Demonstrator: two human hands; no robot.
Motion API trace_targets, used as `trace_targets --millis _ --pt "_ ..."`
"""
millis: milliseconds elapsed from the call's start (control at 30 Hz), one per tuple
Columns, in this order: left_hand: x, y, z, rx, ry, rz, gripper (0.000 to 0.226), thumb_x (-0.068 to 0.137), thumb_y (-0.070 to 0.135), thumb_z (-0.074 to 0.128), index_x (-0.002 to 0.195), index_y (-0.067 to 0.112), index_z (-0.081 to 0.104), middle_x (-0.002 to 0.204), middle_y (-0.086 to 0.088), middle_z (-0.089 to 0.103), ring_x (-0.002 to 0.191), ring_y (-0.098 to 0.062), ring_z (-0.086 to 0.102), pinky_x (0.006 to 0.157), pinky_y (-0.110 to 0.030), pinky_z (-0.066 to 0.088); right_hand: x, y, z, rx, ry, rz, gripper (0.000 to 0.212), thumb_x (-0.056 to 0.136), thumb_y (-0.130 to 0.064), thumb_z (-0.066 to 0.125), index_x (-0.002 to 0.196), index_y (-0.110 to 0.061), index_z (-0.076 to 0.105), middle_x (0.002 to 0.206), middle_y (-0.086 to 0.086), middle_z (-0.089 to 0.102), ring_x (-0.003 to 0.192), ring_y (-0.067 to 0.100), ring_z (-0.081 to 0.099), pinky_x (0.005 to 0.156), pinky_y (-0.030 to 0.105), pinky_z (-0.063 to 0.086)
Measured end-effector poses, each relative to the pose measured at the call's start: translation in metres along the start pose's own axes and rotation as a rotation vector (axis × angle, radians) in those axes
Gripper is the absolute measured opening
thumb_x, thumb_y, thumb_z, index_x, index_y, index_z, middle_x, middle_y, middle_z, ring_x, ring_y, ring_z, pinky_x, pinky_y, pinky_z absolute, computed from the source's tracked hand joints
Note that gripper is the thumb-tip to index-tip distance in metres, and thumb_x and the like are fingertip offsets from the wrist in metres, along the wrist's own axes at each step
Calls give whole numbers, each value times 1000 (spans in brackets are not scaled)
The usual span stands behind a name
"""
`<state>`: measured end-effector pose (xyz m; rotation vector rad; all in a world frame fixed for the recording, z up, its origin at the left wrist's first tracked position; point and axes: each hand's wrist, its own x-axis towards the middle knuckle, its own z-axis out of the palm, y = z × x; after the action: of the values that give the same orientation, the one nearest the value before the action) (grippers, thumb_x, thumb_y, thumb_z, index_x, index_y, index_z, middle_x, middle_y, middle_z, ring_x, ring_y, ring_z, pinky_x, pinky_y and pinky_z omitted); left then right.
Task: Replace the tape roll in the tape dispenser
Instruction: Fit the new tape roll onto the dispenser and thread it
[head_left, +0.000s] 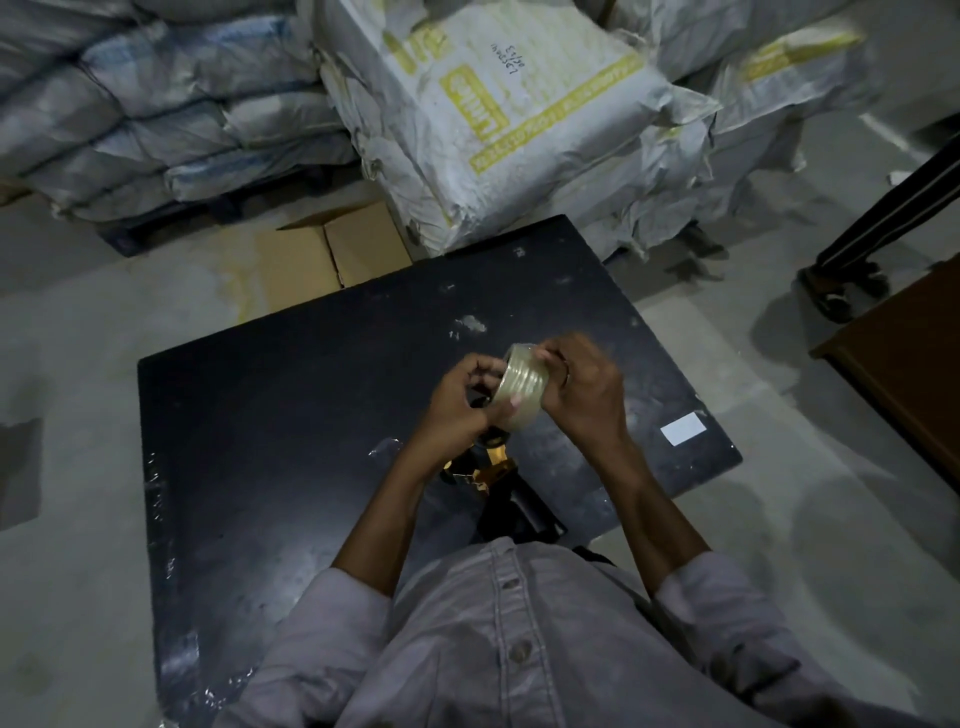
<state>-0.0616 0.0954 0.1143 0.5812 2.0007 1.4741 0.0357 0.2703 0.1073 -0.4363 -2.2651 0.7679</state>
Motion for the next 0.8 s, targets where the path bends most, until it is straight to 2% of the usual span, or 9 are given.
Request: trace_targets --millis 67,133,200,333,433,533,633,700,800 --pt "0 9 8 47 89 13 45 89 24 94 123 25 64 98 6 75 99 -13 74 86 -36 61 -3 -5 1 -5 18 -16 16 99 -13 64 94 -1 74 89 12 72 79 1 54 68 10 38" --pt "0 16 18 120 148 12 45 89 18 93 122 22 63 94 5 75 92 -11 73 81 -32 59 -7 -8 5 -24 29 -25 10 96 -6 66 92 0 73 86 14 72 77 9 54 67 12 33" --pt "2 16 24 85 161 -44 41 89 14 92 119 23 65 94 2 78 89 -12 74 80 -34 60 -9 -5 6 -28 25 -15 12 97 -8 64 92 -1 73 86 14 72 76 12 55 65 14 32" --pt "7 11 20 -155 185 -161 30 94 3 85 109 22 67 97 -6 81 92 -19 77 79 -39 63 -10 4 4 -28 -27 41 4 100 -6 74 97 -5 76 94 8 75 79 18 68 64 31 52" --pt "7 10 19 -158 206 -101 24 95 -3 81 104 17 70 91 1 75 84 -11 72 73 -26 60 -8 6 0 0 -84 98 6 104 -11 74 101 -9 79 98 3 76 83 10 66 69 32 57" --pt "7 4 16 -113 220 -68 26 93 -6 80 93 18 69 86 6 71 82 -7 67 73 -22 56 -5 4 -10 172 -214 205 20 114 -27 67 111 -16 83 101 -11 73 86 5 72 72 36 67" --pt "6 -1 10 -123 233 -92 33 93 -10 78 83 18 64 80 6 69 72 1 63 67 -18 53 -6 10 -16 482 -311 355 21 116 -27 64 121 -21 84 123 -2 80 109 15 80 83 44 72" --pt "7 -4 4 -198 236 -142 33 96 -11 73 82 17 60 80 2 65 68 0 61 61 -19 51 -9 15 -16 624 -400 414 22 112 -24 70 131 -22 81 142 2 75 131 21 73 99 47 68" --pt "8 -7 -5 -454 158 -248 31 103 -9 64 86 17 58 80 1 65 73 -11 60 61 -26 51 -14 19 -16 675 -539 468 52 101 -22 83 152 -23 69 159 -6 65 146 14 63 118 38 57"
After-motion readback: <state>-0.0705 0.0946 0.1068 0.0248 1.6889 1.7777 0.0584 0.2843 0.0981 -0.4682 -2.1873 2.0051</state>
